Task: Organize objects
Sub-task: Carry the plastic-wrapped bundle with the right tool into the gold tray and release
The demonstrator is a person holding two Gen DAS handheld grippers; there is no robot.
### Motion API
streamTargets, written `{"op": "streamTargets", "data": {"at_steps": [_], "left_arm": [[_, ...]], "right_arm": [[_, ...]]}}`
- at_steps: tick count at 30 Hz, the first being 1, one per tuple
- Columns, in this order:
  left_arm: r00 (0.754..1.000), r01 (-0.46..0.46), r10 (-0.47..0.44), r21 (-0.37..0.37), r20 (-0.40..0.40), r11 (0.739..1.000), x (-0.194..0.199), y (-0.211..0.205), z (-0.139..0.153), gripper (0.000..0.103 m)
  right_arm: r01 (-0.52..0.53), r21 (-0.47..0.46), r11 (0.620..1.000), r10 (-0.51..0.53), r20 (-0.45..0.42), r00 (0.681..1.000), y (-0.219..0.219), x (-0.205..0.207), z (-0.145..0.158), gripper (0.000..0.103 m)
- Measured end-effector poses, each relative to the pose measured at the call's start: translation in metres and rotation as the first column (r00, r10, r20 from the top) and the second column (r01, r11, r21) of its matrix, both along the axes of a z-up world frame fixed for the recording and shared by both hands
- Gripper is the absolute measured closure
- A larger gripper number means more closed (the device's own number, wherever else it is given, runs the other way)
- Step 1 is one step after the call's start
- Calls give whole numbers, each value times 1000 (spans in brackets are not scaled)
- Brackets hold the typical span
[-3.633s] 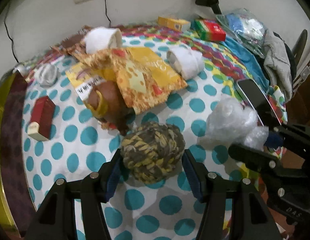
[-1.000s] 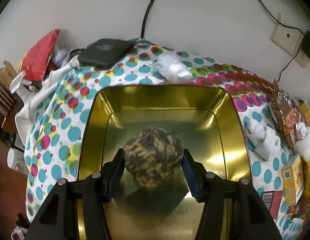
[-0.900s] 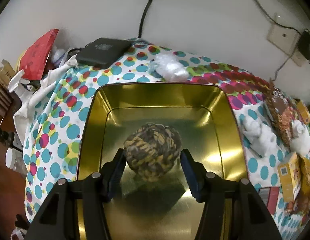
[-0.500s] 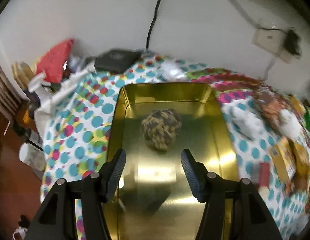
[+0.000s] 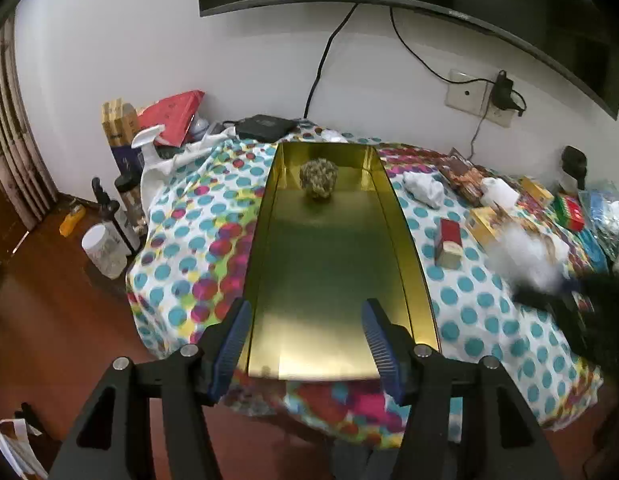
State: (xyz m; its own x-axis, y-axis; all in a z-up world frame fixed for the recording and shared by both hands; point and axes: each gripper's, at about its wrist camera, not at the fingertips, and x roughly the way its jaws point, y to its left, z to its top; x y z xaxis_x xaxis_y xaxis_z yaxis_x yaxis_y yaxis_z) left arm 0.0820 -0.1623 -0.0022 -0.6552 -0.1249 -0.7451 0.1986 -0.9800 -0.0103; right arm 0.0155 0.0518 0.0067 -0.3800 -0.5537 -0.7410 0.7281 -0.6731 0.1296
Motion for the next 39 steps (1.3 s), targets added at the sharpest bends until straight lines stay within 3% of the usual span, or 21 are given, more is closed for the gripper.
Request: {"op": "streamTargets", "data": {"at_steps": [4,8,13,19,26,28,29,32,36,39], "left_arm": [[1000,-10,10,70,-3,997,19,-14,-3,44],[997,-69,71,57,-24,996,33,-36,-3,44],[990,-133,138,119,-34,984,46,-72,-6,44],[979,-194,200,130,-33,972,53,-95,-12,44],[988,-155,156,139,4,978,47,-91,-24,44],[991,-136,137,107,-2,985,45,-84,-24,44],[992,-123,123,92,-1,988,44,-80,-24,44],[996,-88,89,69,-10,994,40,-70,-22,44],[999,-46,49,118,-20,992,33,-58,-19,44],[999,-3,8,140,-37,990,29,-46,-17,44]], "right_arm": [[-45,-9,999,45,-4,999,-55,-14,13,75],[-58,1,998,58,21,998,-112,-36,14,75],[-44,83,996,37,80,996,-175,-63,-15,75],[-8,176,984,-16,132,991,-205,-86,-52,75],[10,240,971,-55,179,982,-212,-101,-76,72],[7,229,973,-51,188,981,-208,-98,-76,69],[9,224,975,-50,177,983,-205,-95,-73,62],[0,195,981,-28,142,990,-194,-83,-58,23],[-8,112,994,-2,85,996,-160,-60,-27,24],[10,52,999,-8,-48,999,-111,-32,0,23]]}}
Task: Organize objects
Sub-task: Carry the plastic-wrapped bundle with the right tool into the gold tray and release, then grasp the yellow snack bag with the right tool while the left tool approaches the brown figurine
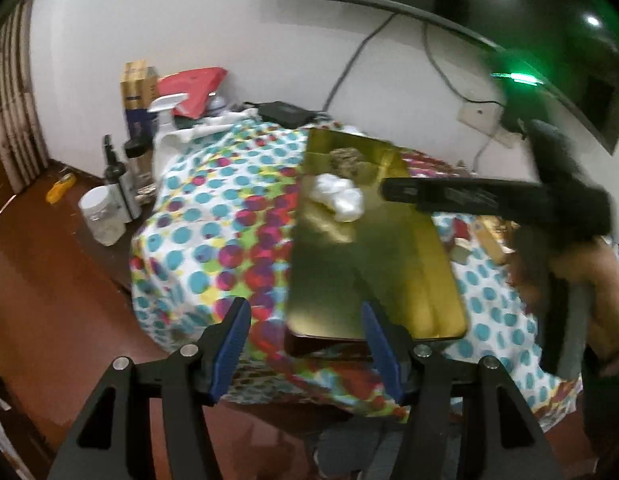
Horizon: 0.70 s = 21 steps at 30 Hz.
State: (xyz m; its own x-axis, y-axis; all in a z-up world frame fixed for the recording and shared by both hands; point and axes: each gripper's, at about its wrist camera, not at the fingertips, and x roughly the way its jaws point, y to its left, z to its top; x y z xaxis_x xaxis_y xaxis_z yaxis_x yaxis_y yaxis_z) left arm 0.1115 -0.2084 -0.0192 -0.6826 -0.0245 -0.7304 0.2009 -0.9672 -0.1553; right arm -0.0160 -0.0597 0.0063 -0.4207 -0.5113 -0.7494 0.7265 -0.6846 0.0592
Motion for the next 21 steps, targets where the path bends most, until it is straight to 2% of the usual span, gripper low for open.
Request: {"op": "streamTargets", "data": {"at_steps": [4,7,10,12,13,16,18,21], "left_arm": [[998,62,-62,30,2,998,-11,21,-1,44],[992,123,-124,28,9,992,-19,46,-3,44],[980,194,-194,19,35,981,-27,75,-8,44],[968,244,-245,18,61,969,-33,97,-13,44],[962,262,-263,22,71,965,-35,105,-15,44],[943,313,-316,41,101,949,-39,127,-19,44],[930,344,-345,24,126,939,-42,143,-22,44],[918,378,-370,-26,144,926,-44,161,-24,44]], "right_arm": [[52,62,997,-37,-221,975,76,36,13,24],[155,133,979,-106,-317,943,137,49,6,25],[254,184,950,-188,-314,931,188,46,-9,26],[301,207,931,-236,-288,928,211,36,-19,36],[318,209,925,-258,-271,927,223,29,-24,38],[331,168,928,-285,-251,925,242,19,-31,41],[290,144,946,-252,-234,939,245,16,-34,41],[277,167,946,-227,-268,936,238,8,-45,41]]}}
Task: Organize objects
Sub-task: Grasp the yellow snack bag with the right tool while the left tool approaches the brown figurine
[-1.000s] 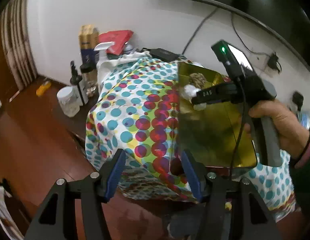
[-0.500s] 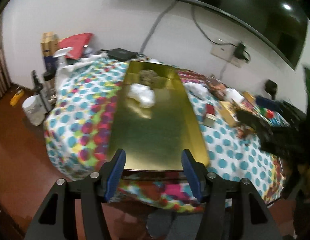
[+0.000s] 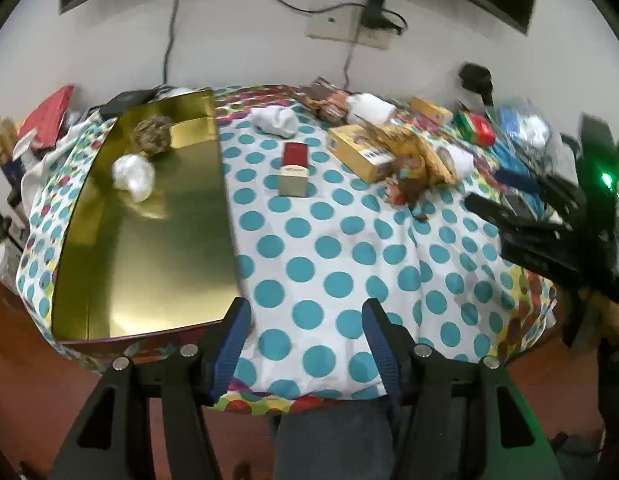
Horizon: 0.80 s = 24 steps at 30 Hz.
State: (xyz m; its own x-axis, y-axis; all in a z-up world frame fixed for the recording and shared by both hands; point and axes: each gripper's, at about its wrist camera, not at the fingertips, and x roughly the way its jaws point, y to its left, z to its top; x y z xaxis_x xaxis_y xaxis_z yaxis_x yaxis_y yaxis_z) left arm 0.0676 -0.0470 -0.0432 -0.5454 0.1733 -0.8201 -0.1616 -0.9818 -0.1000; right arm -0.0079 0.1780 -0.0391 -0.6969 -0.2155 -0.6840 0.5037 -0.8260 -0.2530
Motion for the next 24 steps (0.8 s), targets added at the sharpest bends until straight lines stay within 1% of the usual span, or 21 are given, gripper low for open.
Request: {"op": "streamTargets", "data": {"at_steps": [2,5,7,9,13,16,18,22,24], "left_arm": [[1000,5,-5,2,9,1000,-1,6,-1,44],[1000,22,-22,5,-6,1000,-2,13,1,44],[999,36,-36,-12,-17,999,-5,18,2,44],[999,36,-36,-26,-1,999,-10,22,-1,44],[999,30,-30,5,27,1000,-18,24,-8,44],[999,37,-37,-9,26,999,-21,27,-9,44],[999,39,-39,-6,33,999,-24,28,-12,44],[998,40,-40,-2,47,999,-27,29,-16,44],[998,45,-45,-5,53,999,-28,30,-18,44]], "right_arm": [[15,43,999,-15,-9,1000,-5,-6,-6,49],[14,56,998,-14,-11,1000,-7,-17,-15,52],[12,72,997,-11,-4,1000,-9,-25,-21,52],[32,83,996,-31,-12,999,-9,-32,-25,52],[59,67,996,-58,-17,998,-10,-44,-30,53],[62,42,997,-62,-1,998,-12,-54,-32,53],[58,56,997,-58,-3,998,-17,-60,-34,53],[41,103,994,-37,-43,998,-30,-69,-35,52],[37,126,991,-31,-55,998,-35,-74,-36,48]]}}
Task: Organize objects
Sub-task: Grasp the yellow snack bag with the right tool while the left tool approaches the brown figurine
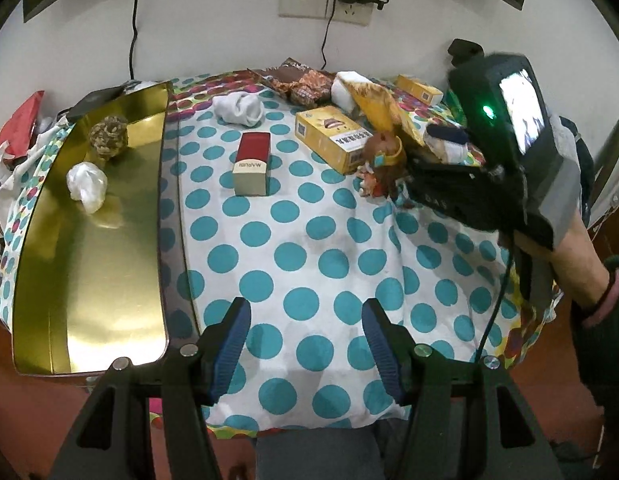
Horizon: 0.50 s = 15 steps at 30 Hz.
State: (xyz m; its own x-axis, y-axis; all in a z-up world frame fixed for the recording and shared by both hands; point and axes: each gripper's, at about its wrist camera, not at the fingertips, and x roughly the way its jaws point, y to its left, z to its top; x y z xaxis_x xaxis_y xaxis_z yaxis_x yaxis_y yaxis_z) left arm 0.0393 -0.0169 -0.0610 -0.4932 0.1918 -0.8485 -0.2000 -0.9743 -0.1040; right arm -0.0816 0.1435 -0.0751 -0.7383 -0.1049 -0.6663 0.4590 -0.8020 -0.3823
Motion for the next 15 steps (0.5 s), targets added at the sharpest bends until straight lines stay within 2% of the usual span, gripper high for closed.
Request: {"op": "streamTargets", "data": {"at_steps": [4,6,8,15], "left_arm": [[1000,-6,6,0,11,1000,-2,0,-3,44],[1000,-8,8,0,13,1000,-3,-1,-4,44],[1000,-14,14,-1,14,1000,-5,-2,-5,44],[1000,-22,22,12,1,1000,-14,2,-3,44]], "right_arm": [[-27,52,998,28,-21,999,-10,-12,-3,48],[-48,46,998,48,-12,999,-13,-16,-3,63],[-33,50,998,34,-21,999,-15,-18,-4,65],[36,-98,994,-38,-19,999,10,-17,11,74]]}}
